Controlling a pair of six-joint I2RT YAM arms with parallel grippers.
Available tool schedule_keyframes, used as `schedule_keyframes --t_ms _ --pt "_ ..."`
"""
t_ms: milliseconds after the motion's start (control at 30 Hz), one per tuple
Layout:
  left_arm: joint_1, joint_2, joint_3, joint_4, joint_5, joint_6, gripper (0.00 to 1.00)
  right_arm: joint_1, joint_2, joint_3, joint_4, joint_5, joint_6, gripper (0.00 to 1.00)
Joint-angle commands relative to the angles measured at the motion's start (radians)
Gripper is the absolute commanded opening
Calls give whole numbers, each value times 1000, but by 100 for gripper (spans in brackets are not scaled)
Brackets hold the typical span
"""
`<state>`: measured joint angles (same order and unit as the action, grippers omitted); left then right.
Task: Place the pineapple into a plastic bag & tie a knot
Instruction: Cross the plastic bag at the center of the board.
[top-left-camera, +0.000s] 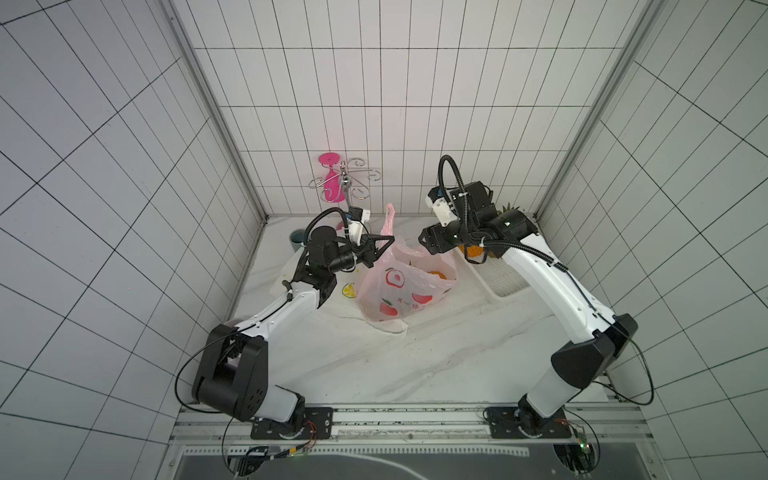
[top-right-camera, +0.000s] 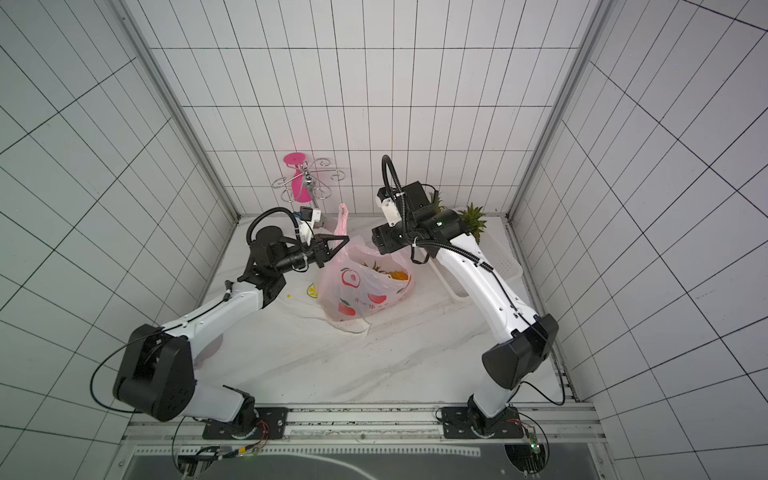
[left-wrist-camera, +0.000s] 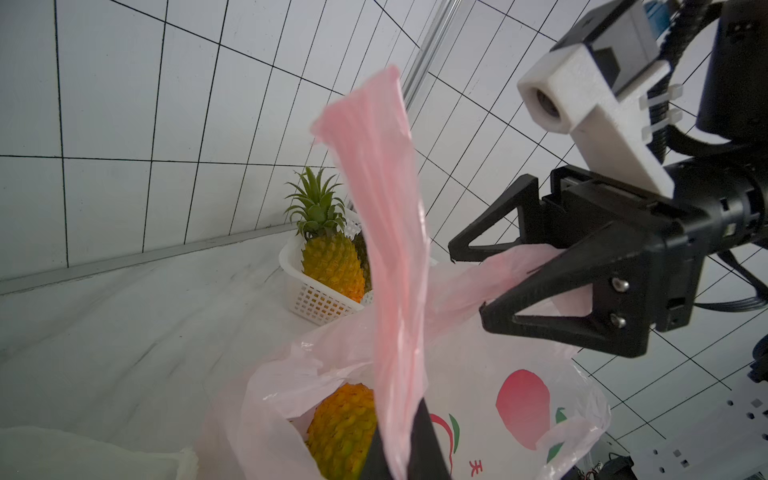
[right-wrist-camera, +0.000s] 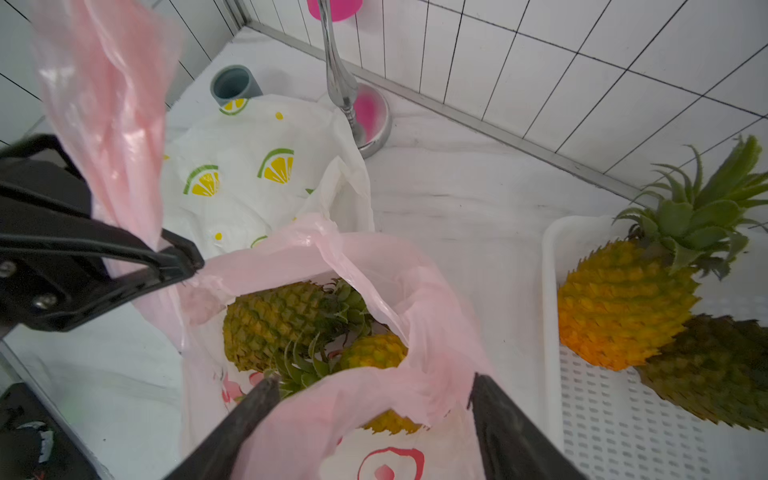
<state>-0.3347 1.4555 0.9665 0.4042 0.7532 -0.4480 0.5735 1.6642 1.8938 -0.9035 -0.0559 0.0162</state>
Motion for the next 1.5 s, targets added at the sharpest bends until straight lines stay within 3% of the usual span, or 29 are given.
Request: schedule_keyframes --t_ms 0,200,467,667,867,1033,1300,1467 --pt "-2 -19 29 -2 0 6 0 21 -48 33 -55 114 -42 71" --pt "-4 -23 31 -5 0 1 0 46 -68 35 -67 201 -23 63" --pt "-24 -28 38 -38 -3 18 0 46 -92 24 60 169 -13 39" --pt "-39 -48 51 -97 -8 46 0 47 -52 89 46 125 -27 0" --pt "-50 -50 72 -172 -34 82 0 46 -74 107 94 76 -25 0" --pt "-53 -37 155 -311 -104 146 0 47 -133 100 220 -151 -82 0" --pt "-58 27 295 -477 -249 238 0 44 -195 -142 435 -458 -209 0" --pt "-71 78 335 -447 -174 282 0 28 -174 -211 485 -562 -201 0"
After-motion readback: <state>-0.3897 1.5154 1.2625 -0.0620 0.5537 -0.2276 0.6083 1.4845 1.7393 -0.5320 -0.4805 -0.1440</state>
